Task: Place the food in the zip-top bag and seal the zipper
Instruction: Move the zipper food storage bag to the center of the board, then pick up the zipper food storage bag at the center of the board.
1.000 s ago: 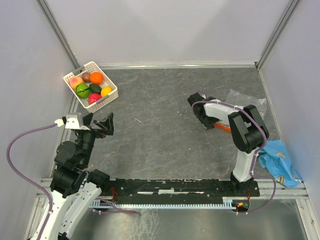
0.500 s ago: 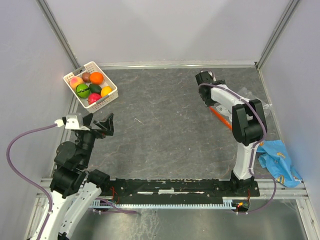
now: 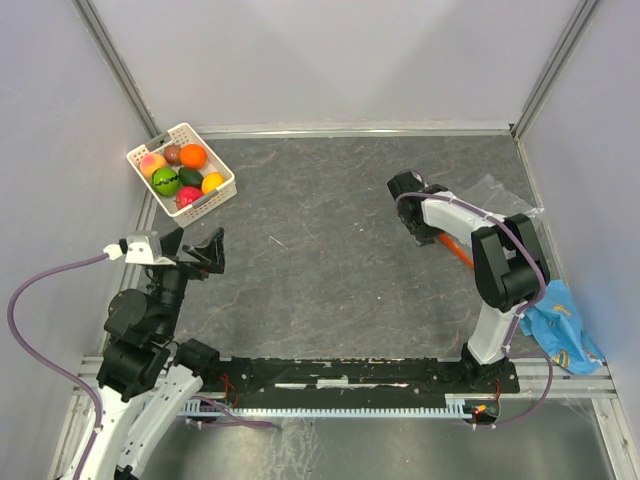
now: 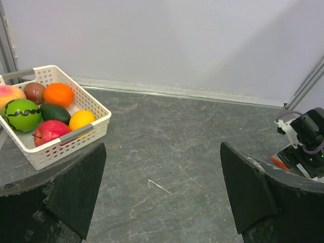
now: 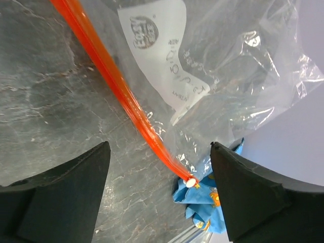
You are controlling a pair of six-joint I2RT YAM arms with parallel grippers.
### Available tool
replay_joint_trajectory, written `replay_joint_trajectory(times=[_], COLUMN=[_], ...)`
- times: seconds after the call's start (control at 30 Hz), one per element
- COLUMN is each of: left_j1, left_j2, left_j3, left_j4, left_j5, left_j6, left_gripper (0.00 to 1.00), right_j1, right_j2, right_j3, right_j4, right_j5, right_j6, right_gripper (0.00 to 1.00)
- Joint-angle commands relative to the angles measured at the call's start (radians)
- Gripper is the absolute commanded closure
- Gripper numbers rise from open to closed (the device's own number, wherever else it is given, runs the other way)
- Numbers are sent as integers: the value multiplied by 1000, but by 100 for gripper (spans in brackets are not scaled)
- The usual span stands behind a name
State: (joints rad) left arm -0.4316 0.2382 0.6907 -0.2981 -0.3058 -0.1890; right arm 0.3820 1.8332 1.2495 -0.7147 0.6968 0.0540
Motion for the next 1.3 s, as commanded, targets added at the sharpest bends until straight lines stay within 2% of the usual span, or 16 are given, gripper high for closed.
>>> replay_joint_trajectory(times=[0.0, 0.3, 0.8, 1.0, 1.2, 1.27], left_j1=[-6, -8, -7, -8, -9, -9], left_j2=[-16, -26, -18, -11, 9, 18], left_j3=[7, 7, 6, 3, -7, -6], left_j4=[31, 29, 29, 33, 42, 41], left_j5=[-15, -24, -26, -24, -6, -7], left_j6=[5, 6, 6, 7, 4, -4], left_gripper=[0, 1, 0, 0, 1, 1], right_j1=[4, 17, 45, 49, 56, 58], right_j2=[-15, 52, 166, 184, 198, 193], right_j3=[-37, -71, -82, -87, -88, -89], right_j4=[40, 132, 215, 244, 256, 256], right_j5=[117, 224, 406, 435, 457, 468], right_j6=[17, -28, -97, -115, -110, -103], right_gripper=[15, 32, 47, 53, 64, 70])
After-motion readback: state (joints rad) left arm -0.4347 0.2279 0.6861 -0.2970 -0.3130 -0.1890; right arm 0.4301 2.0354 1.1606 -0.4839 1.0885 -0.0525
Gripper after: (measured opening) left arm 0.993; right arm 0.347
